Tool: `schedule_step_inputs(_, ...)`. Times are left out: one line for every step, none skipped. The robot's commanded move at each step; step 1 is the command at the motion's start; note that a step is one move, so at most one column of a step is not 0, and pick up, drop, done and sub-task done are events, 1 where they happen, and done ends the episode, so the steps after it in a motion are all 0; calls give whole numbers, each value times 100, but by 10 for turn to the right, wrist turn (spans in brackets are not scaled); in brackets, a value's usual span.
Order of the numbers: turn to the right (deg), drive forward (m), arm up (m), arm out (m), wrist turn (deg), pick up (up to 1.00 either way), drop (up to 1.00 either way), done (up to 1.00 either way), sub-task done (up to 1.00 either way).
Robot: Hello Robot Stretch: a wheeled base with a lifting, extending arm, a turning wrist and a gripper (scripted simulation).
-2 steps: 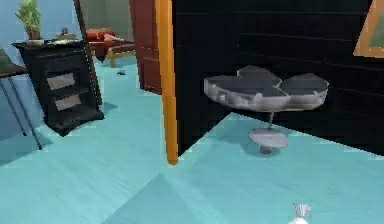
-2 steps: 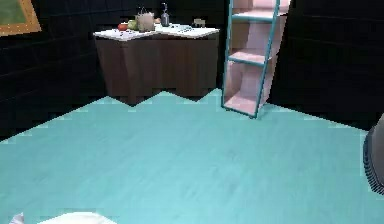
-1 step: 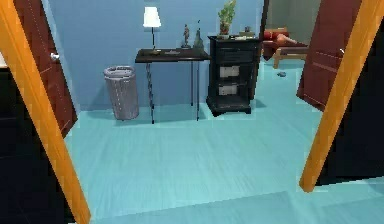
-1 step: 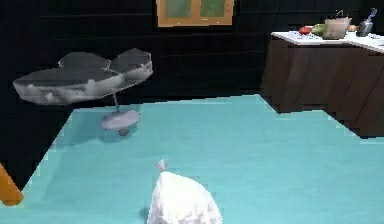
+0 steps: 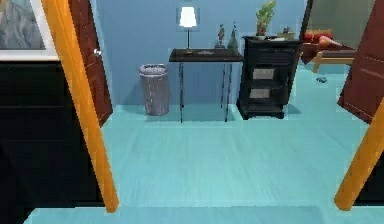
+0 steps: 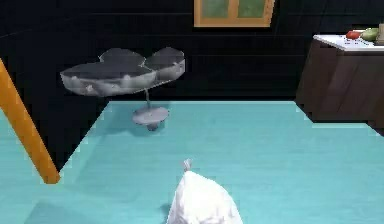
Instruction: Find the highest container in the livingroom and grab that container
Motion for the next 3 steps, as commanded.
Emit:
schedule_step_inputs(0,75,0,0,0,0,0,0,0)
schedule_step_inputs(-120,0,0,0,0,0,0,0,0)
schedule_step_inputs(0,45,0,0,0,0,0,0,0)
